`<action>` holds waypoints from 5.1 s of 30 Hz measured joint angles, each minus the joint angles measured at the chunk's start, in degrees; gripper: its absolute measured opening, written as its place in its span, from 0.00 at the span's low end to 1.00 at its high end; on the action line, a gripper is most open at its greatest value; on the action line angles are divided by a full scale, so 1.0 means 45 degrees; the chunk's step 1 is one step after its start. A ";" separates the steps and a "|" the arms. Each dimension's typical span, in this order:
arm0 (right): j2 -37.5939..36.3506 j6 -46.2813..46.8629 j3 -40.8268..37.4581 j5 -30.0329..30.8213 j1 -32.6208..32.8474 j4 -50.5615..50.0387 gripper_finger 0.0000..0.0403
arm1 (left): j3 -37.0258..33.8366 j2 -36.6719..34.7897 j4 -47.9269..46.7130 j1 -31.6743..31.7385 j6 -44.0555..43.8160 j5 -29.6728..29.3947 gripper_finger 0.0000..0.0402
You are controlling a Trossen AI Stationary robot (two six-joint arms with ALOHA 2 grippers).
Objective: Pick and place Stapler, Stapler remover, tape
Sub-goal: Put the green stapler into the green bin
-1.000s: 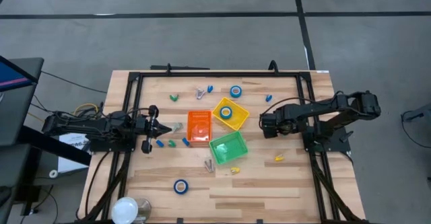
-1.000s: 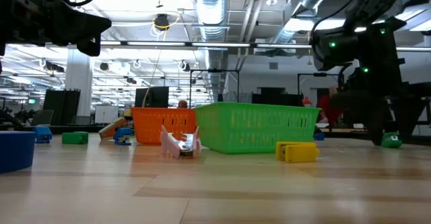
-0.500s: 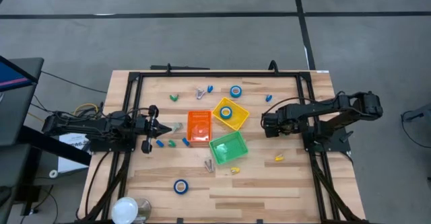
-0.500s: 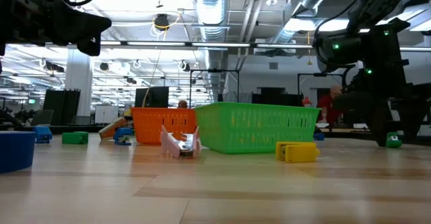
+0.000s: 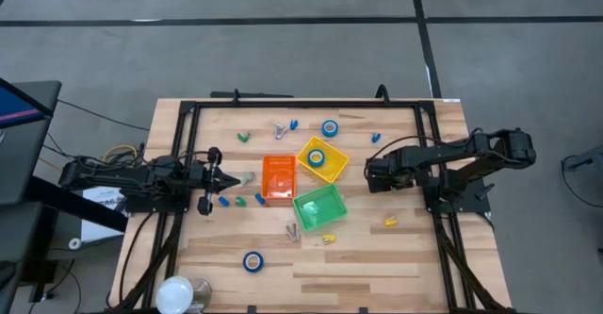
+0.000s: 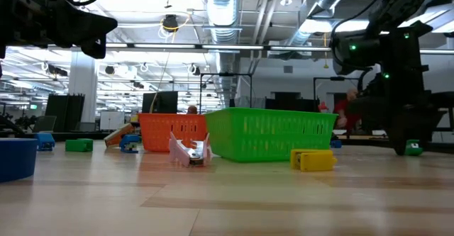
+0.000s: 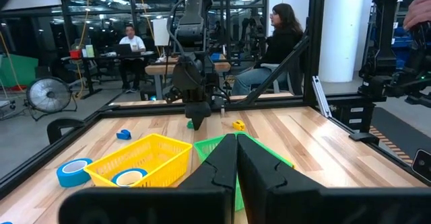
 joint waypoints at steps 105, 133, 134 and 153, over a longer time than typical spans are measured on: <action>0.5639 -1.0658 1.1300 -0.0963 0.3748 0.0831 0.16 | 0.0000 0.0005 0.0309 -0.0001 0.0000 0.0000 0.01; 0.5654 -1.1874 1.1156 -0.0956 0.3818 0.1791 0.16 | 0.0000 0.0005 0.0479 -0.0003 -0.0002 0.0000 0.01; 0.5654 -1.1874 1.0999 -0.0963 0.3819 0.2154 0.16 | 0.0000 0.0005 0.0481 -0.0001 0.0003 0.0000 0.01; 0.5662 -1.1767 0.8908 -0.0954 0.3637 0.4438 0.16 | 0.0000 0.0005 0.0605 0.0002 -0.0002 0.0000 0.01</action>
